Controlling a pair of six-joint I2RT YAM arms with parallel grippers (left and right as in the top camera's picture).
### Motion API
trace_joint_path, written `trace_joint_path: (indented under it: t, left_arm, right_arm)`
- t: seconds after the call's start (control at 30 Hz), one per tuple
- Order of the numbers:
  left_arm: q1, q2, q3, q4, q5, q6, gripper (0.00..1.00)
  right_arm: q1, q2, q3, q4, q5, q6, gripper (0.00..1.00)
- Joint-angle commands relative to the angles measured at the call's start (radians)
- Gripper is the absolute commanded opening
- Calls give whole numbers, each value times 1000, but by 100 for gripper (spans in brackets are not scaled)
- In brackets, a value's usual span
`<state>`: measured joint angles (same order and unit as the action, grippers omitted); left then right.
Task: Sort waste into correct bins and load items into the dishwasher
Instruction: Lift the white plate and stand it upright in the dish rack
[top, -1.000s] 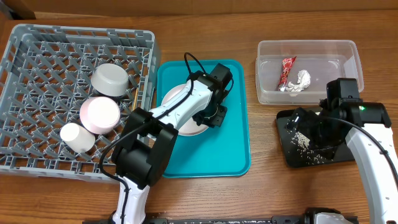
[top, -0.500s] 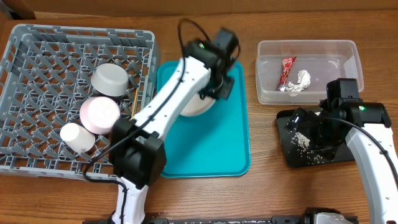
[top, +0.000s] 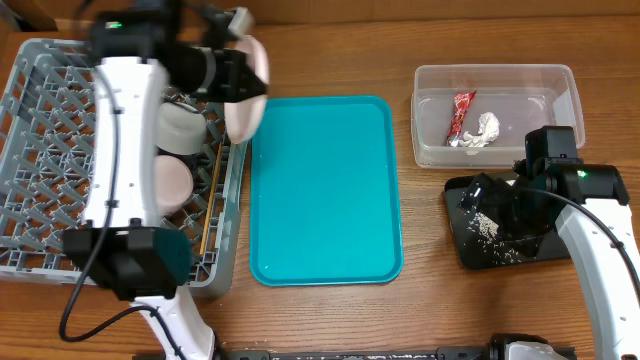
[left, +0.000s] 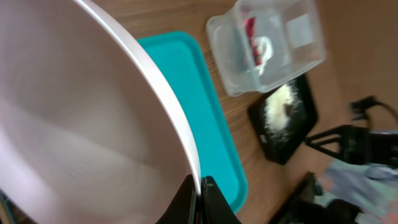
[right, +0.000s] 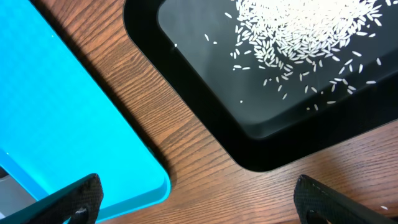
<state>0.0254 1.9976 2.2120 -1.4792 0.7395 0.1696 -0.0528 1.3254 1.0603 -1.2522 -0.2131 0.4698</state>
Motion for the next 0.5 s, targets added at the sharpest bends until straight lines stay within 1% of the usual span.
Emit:
trace_joint_path:
  t: [0.0,0.1,0.2,0.3,0.33,0.37,0.43,0.47]
  left_arm:
    - [82,4,-57,-18,232,164,4]
    - [110,7,-121,-21,240,218,4]
    - [128,7,-202,-31,283,315,4]
    - [135,10,-258,-14,258,332,4]
    - [143,10,-270,-3,213,332,11]
    - [148,10,-270,0,169,330,22]
    - [172,10,-266,3,100,275,49]
    - [189,10,-261,6,90,237,57]
  right_arm:
    - [-5,-1,24,5,3,-8,100]
    - [-5,-1,24,12,3,-7,100]
    - [-5,-1,24,16,2,-7,100]
    - [-5,-1,24,17,2,-7,100]
    - [-5,-1,24,17,2,-8,100]
    - [-5,-1,24,19,2,-9,100]
    - [2,-1,24,38,1,-34,100]
    - [6,-1,24,45,1,-33,100]
